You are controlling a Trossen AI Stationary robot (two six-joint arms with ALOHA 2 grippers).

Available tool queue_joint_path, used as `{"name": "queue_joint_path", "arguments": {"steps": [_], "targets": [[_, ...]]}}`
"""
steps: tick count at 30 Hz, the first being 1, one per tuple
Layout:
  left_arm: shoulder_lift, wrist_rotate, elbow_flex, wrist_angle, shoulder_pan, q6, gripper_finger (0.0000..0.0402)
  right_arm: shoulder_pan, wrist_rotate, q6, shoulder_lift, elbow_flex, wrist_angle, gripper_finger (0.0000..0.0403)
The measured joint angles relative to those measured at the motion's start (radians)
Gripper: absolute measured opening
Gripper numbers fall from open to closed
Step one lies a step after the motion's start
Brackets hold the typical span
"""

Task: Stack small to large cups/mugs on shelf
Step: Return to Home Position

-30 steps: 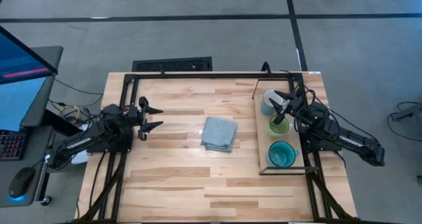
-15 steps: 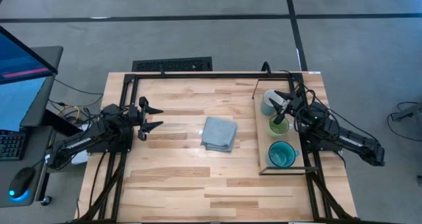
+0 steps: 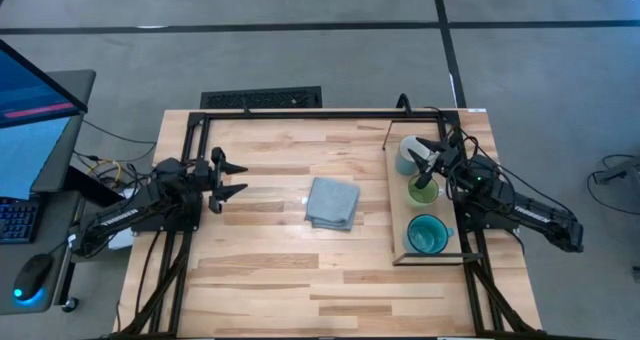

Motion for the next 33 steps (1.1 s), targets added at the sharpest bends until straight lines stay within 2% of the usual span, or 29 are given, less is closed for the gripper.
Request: {"name": "queue_joint_path", "arguments": {"steps": [33], "targets": [[0.0,0.0,0.0,-0.002,0.0,-0.029,0.0224,0.0,0.0,0.0,0.0,0.0,0.0,0.0221]]}}
